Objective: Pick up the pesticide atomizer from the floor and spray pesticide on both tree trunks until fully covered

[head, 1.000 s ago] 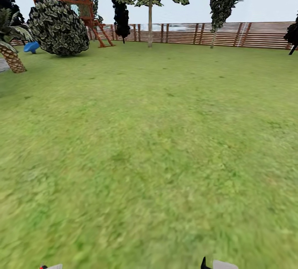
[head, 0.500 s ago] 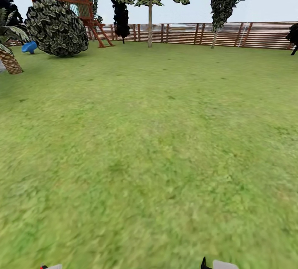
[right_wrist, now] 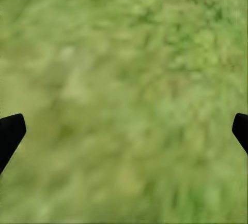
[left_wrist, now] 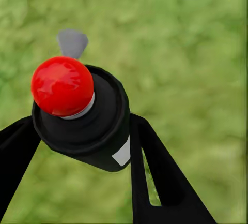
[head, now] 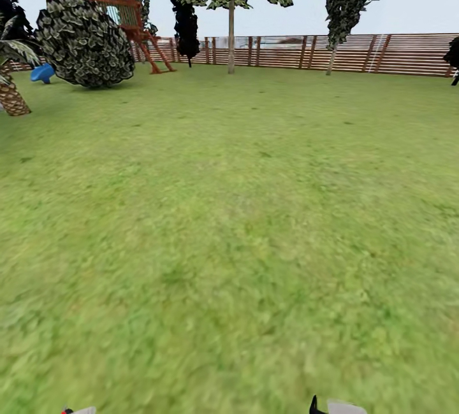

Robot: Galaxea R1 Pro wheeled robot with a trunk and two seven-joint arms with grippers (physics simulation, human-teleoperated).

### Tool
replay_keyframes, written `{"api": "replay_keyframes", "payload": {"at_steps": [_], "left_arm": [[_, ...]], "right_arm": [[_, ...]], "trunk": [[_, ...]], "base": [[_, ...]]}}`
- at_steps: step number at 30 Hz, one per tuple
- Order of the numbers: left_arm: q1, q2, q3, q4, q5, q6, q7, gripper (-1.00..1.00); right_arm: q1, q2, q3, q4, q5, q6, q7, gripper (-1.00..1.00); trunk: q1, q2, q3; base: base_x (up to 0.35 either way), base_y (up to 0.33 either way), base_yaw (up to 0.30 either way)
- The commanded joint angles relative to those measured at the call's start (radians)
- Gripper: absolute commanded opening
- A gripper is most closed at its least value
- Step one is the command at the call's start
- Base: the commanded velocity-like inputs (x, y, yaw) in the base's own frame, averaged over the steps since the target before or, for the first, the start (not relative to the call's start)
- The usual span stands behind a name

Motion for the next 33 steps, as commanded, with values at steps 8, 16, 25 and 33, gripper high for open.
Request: {"api": "replay_keyframes", "payload": {"at_steps": [8,16,25,33], "left_arm": [[0.000,0.000,0.000,0.000,0.001,0.000,0.000,-1.00],[0.000,-0.001,0.000,0.000,0.001,-0.001,-0.006,-1.00],[0.000,-0.001,0.001,0.000,0.002,0.002,0.002,-1.00],[0.000,-0.002,0.002,0.001,0.003,0.002,0.002,-1.00]], "right_arm": [[0.000,0.000,0.000,0.000,0.000,0.000,0.000,1.00],[0.000,0.000,0.000,0.000,0.000,0.000,0.000,1.00],[0.000,0.000,0.000,0.000,0.000,0.000,0.000,1.00],[0.000,0.000,0.000,0.000,0.000,0.000,0.000,1.00]], "trunk": [[0.000,0.000,0.000],[0.000,0.000,0.000],[0.000,0.000,0.000],[0.000,0.000,0.000]], "base": [[0.338,0.000,0.000],[0.338,0.000,0.000],[0.338,0.000,0.000],[0.338,0.000,0.000]]}}
